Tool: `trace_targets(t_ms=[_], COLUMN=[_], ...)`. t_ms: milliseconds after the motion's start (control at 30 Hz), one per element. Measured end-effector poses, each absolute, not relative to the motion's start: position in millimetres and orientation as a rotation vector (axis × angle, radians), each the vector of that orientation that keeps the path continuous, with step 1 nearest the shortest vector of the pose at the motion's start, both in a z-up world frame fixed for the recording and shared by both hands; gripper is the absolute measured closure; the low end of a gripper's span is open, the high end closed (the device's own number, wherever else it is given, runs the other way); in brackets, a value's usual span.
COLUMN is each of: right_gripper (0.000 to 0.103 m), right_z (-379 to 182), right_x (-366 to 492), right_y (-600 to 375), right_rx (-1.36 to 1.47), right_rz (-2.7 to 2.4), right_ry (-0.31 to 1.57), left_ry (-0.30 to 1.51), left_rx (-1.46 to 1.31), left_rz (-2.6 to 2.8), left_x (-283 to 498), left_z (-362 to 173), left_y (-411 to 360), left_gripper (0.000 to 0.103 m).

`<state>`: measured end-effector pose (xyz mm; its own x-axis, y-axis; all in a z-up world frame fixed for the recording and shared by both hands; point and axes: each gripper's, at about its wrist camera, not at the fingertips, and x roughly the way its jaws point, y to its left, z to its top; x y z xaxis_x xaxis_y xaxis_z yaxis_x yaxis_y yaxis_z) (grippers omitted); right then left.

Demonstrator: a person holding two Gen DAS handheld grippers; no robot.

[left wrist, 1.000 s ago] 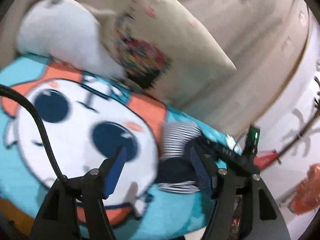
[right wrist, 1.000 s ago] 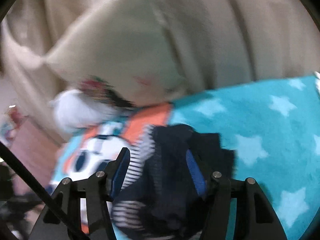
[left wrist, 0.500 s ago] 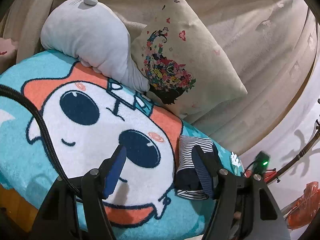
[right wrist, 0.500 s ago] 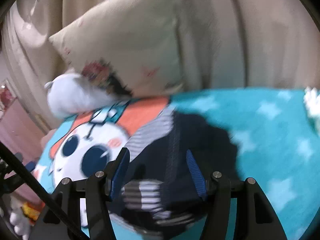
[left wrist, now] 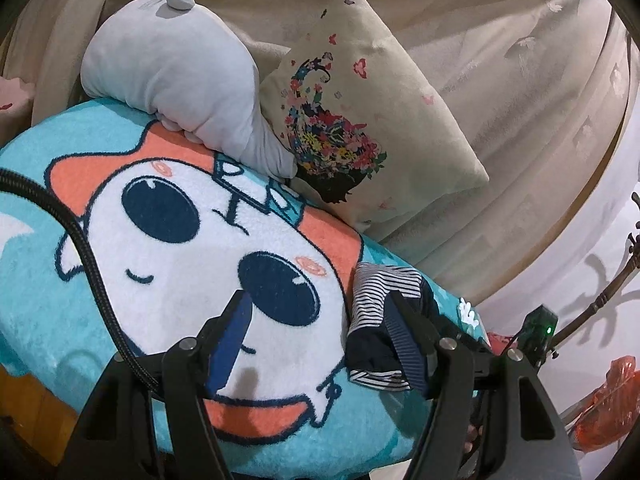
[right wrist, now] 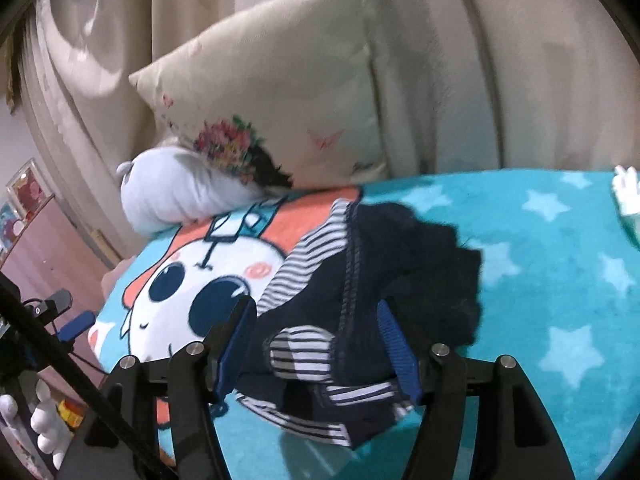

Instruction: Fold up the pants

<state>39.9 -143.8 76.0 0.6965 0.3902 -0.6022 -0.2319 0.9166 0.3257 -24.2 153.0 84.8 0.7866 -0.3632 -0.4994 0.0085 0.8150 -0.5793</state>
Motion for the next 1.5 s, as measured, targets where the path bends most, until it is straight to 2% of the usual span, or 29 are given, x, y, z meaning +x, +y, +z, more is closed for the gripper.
trace_targets(t_ms=[233,400,567,667,733,1000,1500], right_gripper=[0.035,0.034,0.033,0.025,0.025,0.025,0.025], right_z=[96,51,67,84,86,58,35], right_x=[82,132,94,64,50,22,-4], right_y=[-141,-141,-165,-189,-205,-249,-244], right_rx=[0.247,0.332,0.419,0.413,0.396,0.489,0.493], right_rz=[0.337,0.357,0.402,0.36,0.301,0.22,0.231], right_ry=[0.703,0.919,0.799,0.712,0.692,0.735,0.75], left_ry=[0.648,0.652,0.655,0.666,0.677,0.668,0.652], left_rx=[-0.586,-0.568,-0.558,-0.556,-0.549,-0.453,-0.152], left_rz=[-0.208,-0.204,-0.196,-0.2,-0.203,-0.126,0.023], left_x=[-28,-31,-29,-25,-23,-27,-29], left_z=[85,87,85,81,79,84,85], left_y=[148,146,145,140,136,121,65], left_gripper=[0.034,0.033,0.033,0.033,0.033,0.033,0.033])
